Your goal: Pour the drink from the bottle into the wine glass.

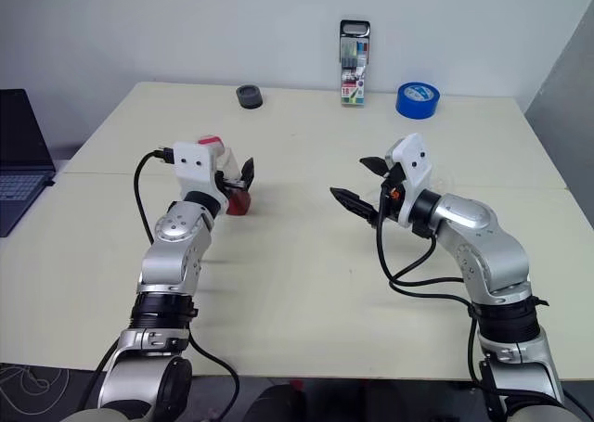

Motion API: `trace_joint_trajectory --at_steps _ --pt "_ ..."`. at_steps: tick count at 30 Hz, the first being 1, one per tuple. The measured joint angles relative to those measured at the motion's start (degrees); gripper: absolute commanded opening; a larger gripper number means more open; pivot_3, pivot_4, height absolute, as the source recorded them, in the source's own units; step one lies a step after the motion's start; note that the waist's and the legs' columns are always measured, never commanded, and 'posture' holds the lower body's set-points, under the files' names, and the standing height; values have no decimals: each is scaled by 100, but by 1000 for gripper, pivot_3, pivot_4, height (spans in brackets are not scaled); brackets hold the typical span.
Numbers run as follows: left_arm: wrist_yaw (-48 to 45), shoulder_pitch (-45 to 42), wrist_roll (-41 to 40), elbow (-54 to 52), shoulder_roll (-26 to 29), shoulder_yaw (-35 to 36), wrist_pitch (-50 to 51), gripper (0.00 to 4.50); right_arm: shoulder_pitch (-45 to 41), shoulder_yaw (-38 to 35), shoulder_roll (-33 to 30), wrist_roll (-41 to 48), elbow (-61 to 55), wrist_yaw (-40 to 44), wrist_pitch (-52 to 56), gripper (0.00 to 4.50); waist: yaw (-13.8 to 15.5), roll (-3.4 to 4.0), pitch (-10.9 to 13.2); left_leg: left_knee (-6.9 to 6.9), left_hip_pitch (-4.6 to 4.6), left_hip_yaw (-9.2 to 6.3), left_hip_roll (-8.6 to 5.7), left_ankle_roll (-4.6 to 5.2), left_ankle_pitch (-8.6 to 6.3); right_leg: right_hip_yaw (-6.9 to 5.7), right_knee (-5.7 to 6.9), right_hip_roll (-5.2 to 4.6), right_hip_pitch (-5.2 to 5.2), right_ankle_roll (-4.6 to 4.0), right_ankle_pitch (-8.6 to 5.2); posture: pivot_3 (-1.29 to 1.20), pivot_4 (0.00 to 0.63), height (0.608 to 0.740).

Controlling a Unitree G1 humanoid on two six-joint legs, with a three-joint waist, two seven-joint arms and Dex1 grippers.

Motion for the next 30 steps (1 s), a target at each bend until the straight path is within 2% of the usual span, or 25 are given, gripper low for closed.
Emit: trace_joint_trajectory --at_steps 11,14,16,21,30 --pt "3 138 -43 7 -3 87 -3 4484 13 -3 6 2 -37 -153 10 4500 1 0 0 0 0 0 0 0 0 0 0 0 0 0 0 0 150 740" --pt "6 134 -43 10 -13 87 -4 3899 13 -3 8 1 -37 -198 11 4500 0 0 0 0 0 0 0 0 0 0 0 0 0 0 0 0 150 740" --pt "12 130 -42 11 -20 88 -7 3238 13 -3 10 1 -37 -257 12 4500 0 0 0 0 0 0 0 0 0 0 0 0 0 0 0 0 150 740" --pt "11 131 -43 11 -37 91 -30 1946 24 -3 11 0 -42 -313 13 4500 0 0 0 0 0 0 0 0 0 0 0 0 0 0 0 0 150 740" --pt "47 131 -42 -66 -37 80 79 1883 -8 0 33 -1 -54 -421 30 4500 -2 0 0 0 -1 0 0 0 0 0 1 0 -1 0 0 0 150 740"
